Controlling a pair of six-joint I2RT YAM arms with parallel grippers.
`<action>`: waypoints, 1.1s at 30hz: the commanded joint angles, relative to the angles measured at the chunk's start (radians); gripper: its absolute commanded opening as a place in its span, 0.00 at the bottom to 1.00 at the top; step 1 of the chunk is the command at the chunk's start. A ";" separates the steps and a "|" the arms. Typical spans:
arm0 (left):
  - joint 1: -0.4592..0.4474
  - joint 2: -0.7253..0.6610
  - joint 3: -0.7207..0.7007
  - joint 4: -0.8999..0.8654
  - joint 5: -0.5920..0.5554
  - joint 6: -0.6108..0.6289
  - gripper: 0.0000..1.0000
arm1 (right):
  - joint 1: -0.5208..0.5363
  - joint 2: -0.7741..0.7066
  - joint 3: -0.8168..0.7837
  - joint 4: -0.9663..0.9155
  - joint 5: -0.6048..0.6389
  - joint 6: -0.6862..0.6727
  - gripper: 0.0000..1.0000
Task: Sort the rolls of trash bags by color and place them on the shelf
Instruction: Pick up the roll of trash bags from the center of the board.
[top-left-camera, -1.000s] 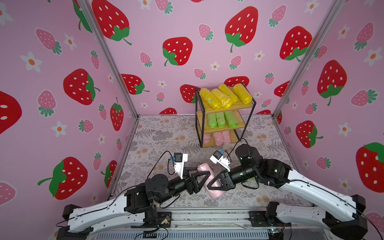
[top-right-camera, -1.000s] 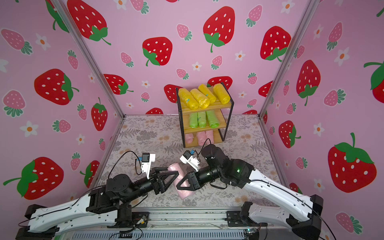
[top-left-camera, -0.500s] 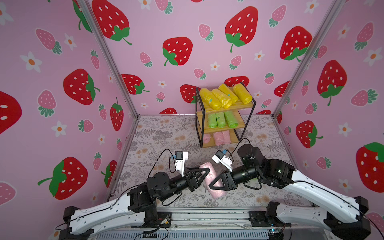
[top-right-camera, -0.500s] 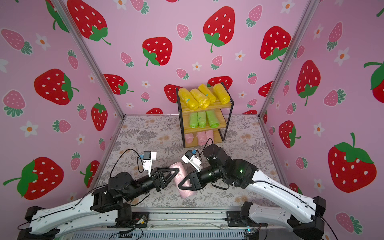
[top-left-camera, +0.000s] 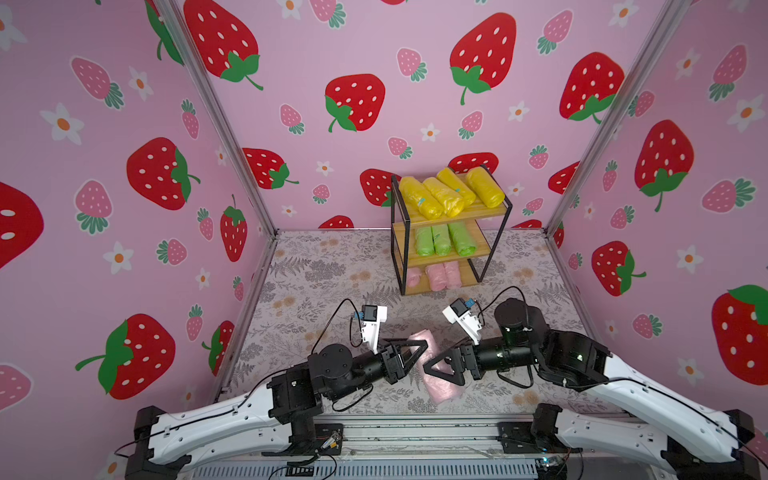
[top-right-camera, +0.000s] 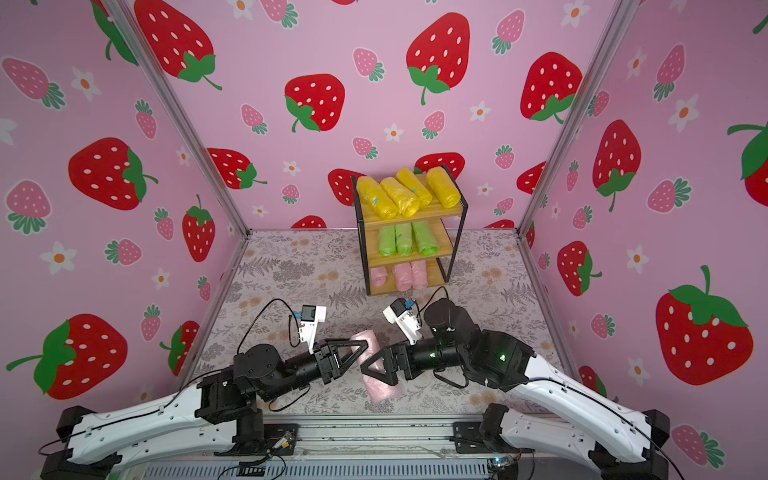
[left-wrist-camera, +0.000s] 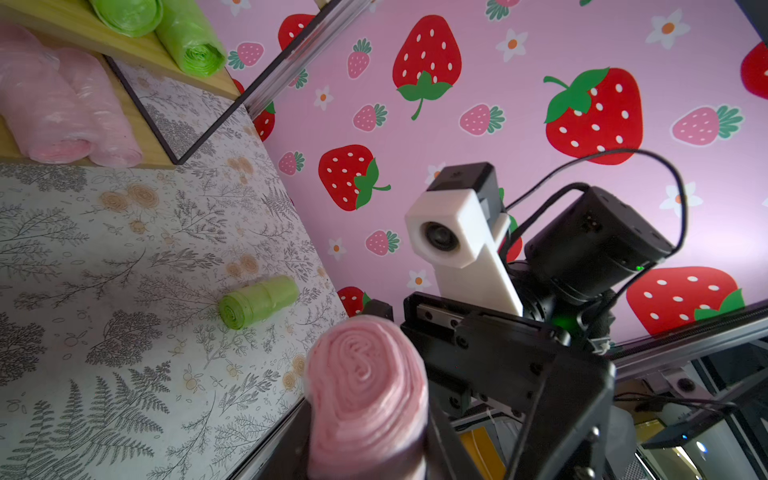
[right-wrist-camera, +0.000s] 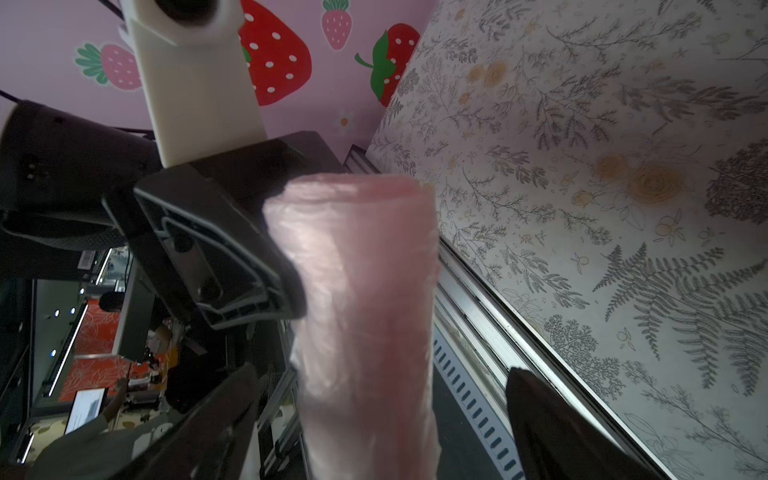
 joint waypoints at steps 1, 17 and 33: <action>0.011 -0.014 -0.012 0.000 -0.099 -0.098 0.00 | -0.029 -0.058 -0.041 0.045 0.036 0.052 0.99; 0.059 0.127 0.042 -0.191 -0.179 -0.343 0.00 | 0.056 -0.266 -0.461 0.462 0.296 0.395 0.95; 0.059 0.106 0.043 -0.197 -0.183 -0.331 0.00 | 0.105 -0.097 -0.491 0.608 0.335 0.466 0.72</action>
